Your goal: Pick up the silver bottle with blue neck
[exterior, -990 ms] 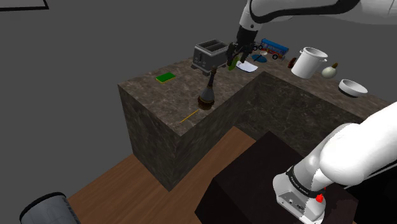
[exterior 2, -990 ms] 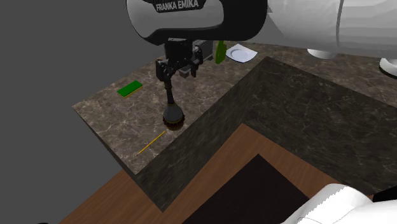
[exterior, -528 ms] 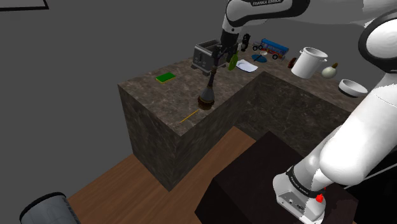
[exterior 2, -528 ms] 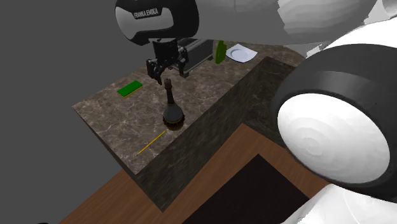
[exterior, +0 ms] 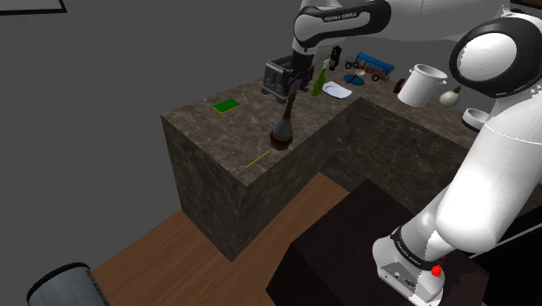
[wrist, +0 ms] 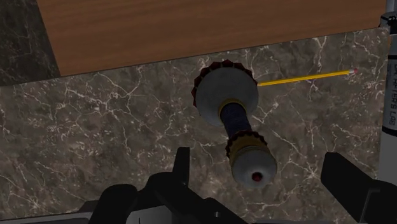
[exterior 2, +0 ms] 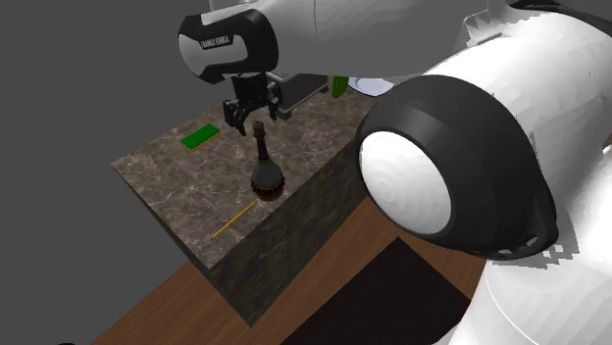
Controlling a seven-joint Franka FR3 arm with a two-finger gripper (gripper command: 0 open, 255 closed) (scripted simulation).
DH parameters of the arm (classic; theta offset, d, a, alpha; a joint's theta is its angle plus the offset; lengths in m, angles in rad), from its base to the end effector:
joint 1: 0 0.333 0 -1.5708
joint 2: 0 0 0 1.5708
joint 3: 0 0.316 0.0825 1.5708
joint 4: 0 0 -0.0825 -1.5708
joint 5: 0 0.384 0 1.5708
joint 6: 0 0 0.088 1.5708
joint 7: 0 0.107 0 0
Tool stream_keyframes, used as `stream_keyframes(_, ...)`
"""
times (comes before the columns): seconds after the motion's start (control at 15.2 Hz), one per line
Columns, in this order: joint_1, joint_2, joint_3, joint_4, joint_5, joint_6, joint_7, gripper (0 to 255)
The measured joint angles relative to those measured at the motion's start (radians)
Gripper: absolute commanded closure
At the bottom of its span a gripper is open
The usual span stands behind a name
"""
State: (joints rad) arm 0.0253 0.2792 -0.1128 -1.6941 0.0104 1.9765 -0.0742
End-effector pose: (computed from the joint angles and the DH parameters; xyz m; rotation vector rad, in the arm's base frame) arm 0.6383 -0.0494 0.4338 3.1197 -0.0202 0.0051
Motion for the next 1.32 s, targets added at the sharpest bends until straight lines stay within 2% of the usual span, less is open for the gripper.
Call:
stream_keyframes(0.2,-0.002,0.014,0.0,-0.022,0.002,0.036,-0.002,0)
stream_keyframes(0.26,-0.002,0.015,0.0,-0.025,0.002,0.04,-0.002,255)
stream_keyframes(0.92,-0.001,0.015,0.0,-0.03,0.002,0.045,-0.002,255)
stream_keyframes(1.32,-0.003,-0.001,-0.002,0.016,0.0,-0.017,-0.005,255)
